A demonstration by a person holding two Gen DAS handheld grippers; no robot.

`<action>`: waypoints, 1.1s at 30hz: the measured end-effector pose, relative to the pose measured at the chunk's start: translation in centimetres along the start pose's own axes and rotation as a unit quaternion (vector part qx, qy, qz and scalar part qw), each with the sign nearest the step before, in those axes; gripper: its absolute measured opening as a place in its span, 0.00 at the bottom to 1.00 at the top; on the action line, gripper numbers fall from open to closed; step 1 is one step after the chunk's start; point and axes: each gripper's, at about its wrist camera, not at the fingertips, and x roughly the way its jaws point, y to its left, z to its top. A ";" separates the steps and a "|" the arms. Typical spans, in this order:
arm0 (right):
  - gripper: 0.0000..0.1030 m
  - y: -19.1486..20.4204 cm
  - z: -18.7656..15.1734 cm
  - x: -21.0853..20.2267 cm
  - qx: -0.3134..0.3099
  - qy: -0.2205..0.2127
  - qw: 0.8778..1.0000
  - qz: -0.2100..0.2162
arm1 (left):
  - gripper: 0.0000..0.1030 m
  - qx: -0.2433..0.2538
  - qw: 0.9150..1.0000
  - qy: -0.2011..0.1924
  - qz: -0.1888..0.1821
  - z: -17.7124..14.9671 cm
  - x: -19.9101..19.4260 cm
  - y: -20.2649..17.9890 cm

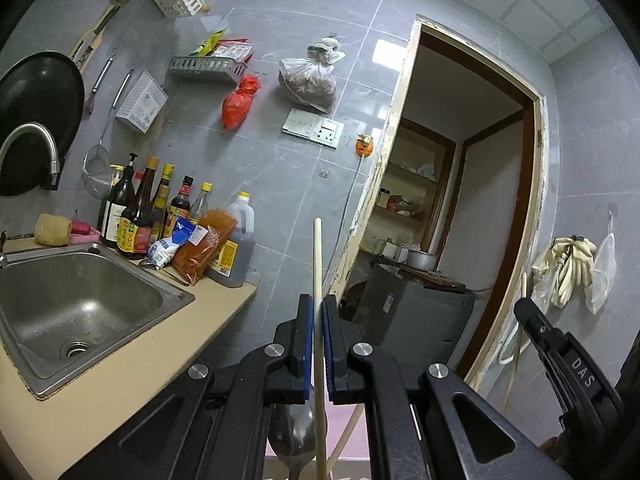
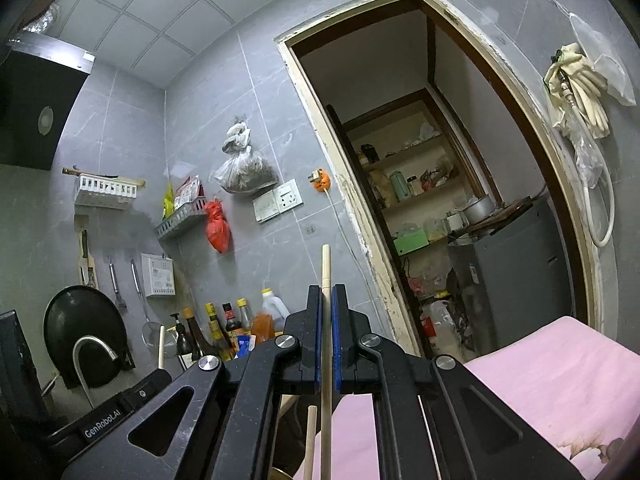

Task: Organize utensils
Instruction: 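Carry both chopsticks to the white basket and open both tools inside it, then withdraw both tools from the basket back over the fork and knife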

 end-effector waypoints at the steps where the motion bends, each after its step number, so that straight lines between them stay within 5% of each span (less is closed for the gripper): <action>1: 0.04 0.0 0.0 0.0 -0.001 0.001 1.000 0.000 | 0.05 0.002 1.000 0.001 -0.001 0.0 -0.1 0.0; 8: 0.04 -0.1 0.0 -0.4 -0.003 0.021 1.000 0.003 | 0.05 0.005 1.000 0.017 -0.012 -0.1 -0.3 0.0; 13: 0.17 -0.7 -0.3 -0.5 0.007 0.038 0.999 0.002 | 0.11 0.023 0.998 0.043 -0.026 -0.3 -0.4 0.2; 17: 0.17 -1.2 -0.4 -0.9 0.013 0.045 0.999 -0.001 | 0.17 0.028 0.998 0.057 -0.030 -0.5 -0.6 0.3; 24: 0.37 -1.6 0.7 -1.5 0.007 0.063 0.998 -0.013 | 0.43 0.030 0.996 0.072 -0.038 0.8 -1.3 -0.7; 33: 0.76 -3.3 4.4 -4.2 -0.019 0.117 0.991 -0.053 | 0.90 0.039 0.993 0.101 -0.041 3.4 -2.4 -3.4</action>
